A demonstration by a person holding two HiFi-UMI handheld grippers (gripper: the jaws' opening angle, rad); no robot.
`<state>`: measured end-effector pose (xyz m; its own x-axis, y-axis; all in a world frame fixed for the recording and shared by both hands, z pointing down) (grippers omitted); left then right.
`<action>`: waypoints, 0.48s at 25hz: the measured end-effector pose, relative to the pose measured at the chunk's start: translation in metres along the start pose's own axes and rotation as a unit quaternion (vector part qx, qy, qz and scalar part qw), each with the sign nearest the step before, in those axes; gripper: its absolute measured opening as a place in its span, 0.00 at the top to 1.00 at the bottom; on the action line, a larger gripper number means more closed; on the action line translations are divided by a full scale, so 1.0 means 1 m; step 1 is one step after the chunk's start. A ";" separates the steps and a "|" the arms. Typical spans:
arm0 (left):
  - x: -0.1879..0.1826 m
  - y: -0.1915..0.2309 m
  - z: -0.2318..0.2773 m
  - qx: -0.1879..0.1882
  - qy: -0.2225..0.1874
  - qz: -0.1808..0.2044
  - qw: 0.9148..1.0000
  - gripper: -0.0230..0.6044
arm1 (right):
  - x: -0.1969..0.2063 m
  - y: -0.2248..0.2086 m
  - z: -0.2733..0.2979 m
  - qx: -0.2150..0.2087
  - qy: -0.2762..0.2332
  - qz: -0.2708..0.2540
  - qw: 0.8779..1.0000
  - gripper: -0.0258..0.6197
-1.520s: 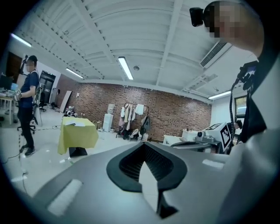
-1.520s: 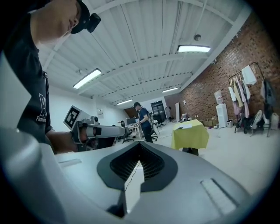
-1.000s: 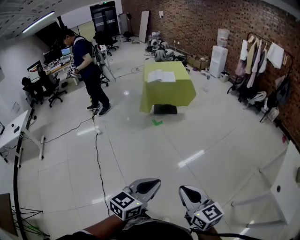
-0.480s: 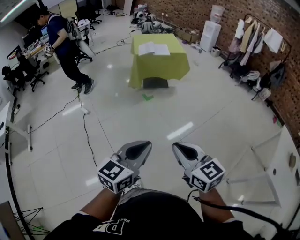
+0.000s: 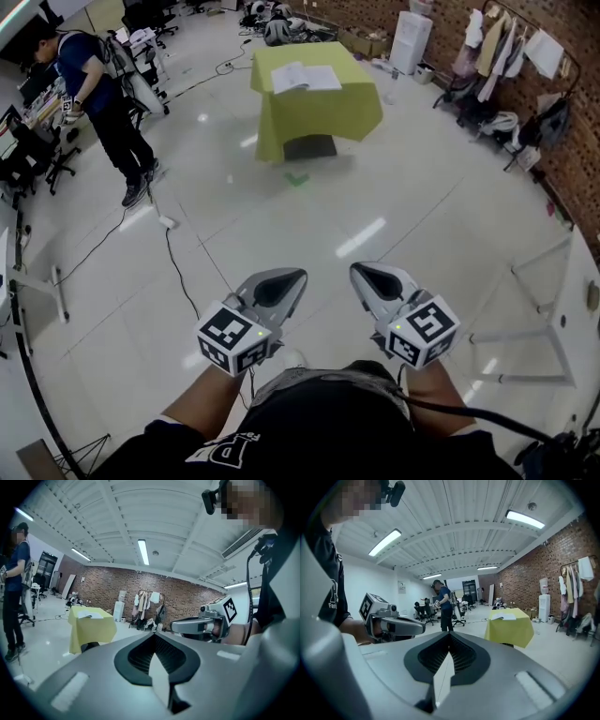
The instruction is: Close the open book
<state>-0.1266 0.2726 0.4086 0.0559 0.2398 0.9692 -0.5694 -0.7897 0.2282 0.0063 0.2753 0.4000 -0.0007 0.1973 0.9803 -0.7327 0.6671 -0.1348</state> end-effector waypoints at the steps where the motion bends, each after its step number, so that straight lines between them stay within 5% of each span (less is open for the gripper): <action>1: -0.002 0.010 -0.002 -0.002 0.002 0.001 1.000 0.95 | -0.002 0.000 0.007 0.003 -0.002 0.005 1.000 0.95; 12: 0.011 0.051 0.024 -0.038 0.009 -0.032 0.999 0.95 | -0.007 -0.013 0.030 -0.040 -0.028 0.005 0.999 0.95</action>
<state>-0.1357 0.2211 0.4334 0.0808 0.2993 0.9507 -0.6261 -0.7269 0.2821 -0.0046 0.2435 0.3992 -0.0475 0.1640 0.9853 -0.6751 0.7217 -0.1527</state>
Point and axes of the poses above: the fingertips, and each gripper's own axes: z forward along the fingers, y to its left, x out of its underside, the point moved 4 cm from there along -z, backward along the fingers, and after that the axes turned 6 degrees about -y, right-handed, at the moved point
